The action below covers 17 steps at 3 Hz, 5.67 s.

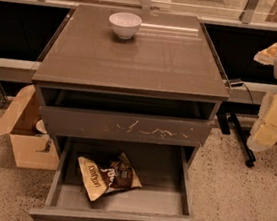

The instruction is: Pick brown chip bag from middle drawer and place on counter

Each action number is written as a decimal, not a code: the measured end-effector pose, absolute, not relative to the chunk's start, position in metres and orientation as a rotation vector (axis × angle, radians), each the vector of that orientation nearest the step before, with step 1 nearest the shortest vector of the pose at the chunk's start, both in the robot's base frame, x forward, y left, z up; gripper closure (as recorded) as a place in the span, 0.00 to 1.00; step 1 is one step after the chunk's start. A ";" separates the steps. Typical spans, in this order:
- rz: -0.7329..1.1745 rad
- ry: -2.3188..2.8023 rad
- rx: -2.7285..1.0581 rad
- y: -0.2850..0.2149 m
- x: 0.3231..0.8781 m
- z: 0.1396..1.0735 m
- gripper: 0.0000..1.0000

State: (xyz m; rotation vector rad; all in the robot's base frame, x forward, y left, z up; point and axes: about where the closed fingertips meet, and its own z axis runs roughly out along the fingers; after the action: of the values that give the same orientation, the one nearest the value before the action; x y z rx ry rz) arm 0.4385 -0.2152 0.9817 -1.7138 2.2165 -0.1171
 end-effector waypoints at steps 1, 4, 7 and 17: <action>-0.117 2.216 -1.714 -0.215 0.438 0.982 0.00; 0.141 2.009 -1.700 -0.153 0.457 0.886 0.00; 0.217 1.878 -1.792 -0.127 0.455 0.810 0.00; 0.580 1.816 -1.591 -0.043 0.512 0.491 0.00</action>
Offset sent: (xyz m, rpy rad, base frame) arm 0.0207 0.0304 -0.0614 0.1203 -0.0106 0.0543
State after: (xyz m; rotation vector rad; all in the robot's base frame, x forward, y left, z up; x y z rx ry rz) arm 0.5116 -0.0432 0.4911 -1.5905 1.8158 0.5804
